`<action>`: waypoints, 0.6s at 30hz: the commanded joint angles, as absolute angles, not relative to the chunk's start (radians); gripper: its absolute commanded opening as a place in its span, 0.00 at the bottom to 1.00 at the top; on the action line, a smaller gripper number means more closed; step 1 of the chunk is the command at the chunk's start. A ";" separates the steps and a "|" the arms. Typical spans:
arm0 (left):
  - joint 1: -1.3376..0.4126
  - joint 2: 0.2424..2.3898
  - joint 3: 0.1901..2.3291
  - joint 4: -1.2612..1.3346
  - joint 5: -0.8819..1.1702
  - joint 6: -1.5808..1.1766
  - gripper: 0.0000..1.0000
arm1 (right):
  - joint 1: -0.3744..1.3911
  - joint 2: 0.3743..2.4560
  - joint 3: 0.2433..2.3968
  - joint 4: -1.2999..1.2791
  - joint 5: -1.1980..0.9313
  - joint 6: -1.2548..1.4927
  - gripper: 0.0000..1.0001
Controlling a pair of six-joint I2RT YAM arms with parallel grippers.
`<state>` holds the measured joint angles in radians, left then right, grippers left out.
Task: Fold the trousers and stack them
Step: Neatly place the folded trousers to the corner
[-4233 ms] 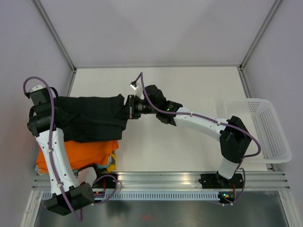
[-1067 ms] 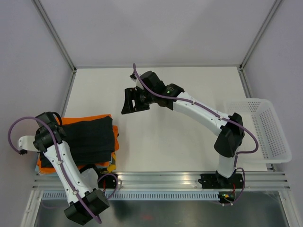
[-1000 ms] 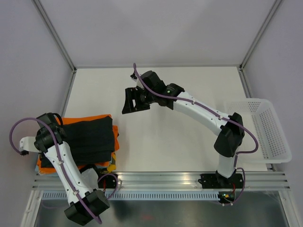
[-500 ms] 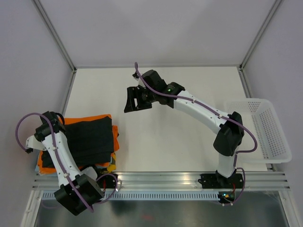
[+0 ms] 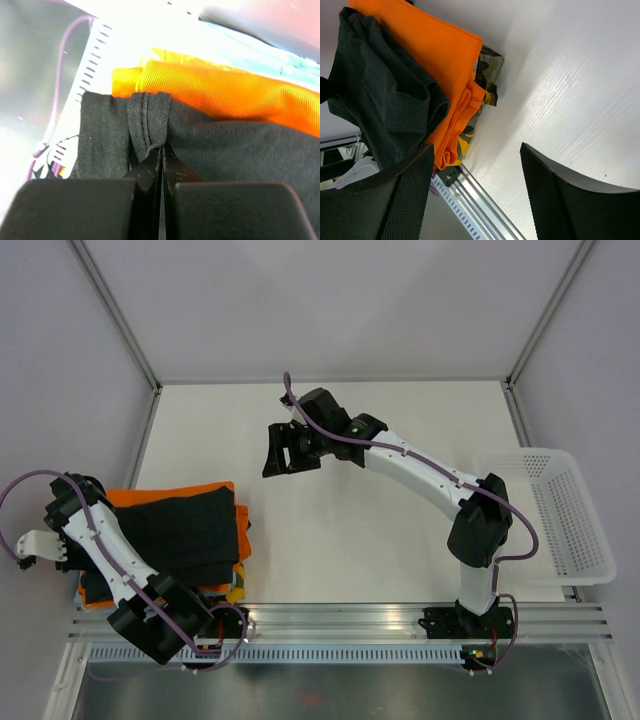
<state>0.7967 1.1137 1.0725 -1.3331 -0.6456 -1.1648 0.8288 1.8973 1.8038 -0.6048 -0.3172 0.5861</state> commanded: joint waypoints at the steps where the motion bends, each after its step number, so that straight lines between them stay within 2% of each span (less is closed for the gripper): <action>1: 0.819 1.124 1.109 -1.462 -0.784 -1.069 0.02 | 0.813 1.902 1.824 -0.578 -0.324 0.577 0.76; 5: 0.819 1.089 1.100 -1.355 -0.687 -0.936 0.02 | 0.807 1.931 1.835 -0.561 -0.357 0.584 0.76; 10: 0.818 1.110 1.086 -1.296 -0.749 -0.905 0.02 | 0.802 1.957 1.865 -0.558 -0.383 0.584 0.75; 13: 0.818 1.132 1.127 -1.232 -0.628 -0.853 0.02 | 0.785 1.967 1.868 -0.565 -0.387 0.583 0.75; 16: 0.807 1.082 1.211 -1.172 -0.418 -0.709 0.02 | 0.749 1.956 1.868 -0.571 -0.384 0.580 0.76; 18: 0.752 1.045 1.271 -1.135 -0.379 -0.664 0.02 | 0.726 1.944 1.870 -0.574 -0.377 0.572 0.76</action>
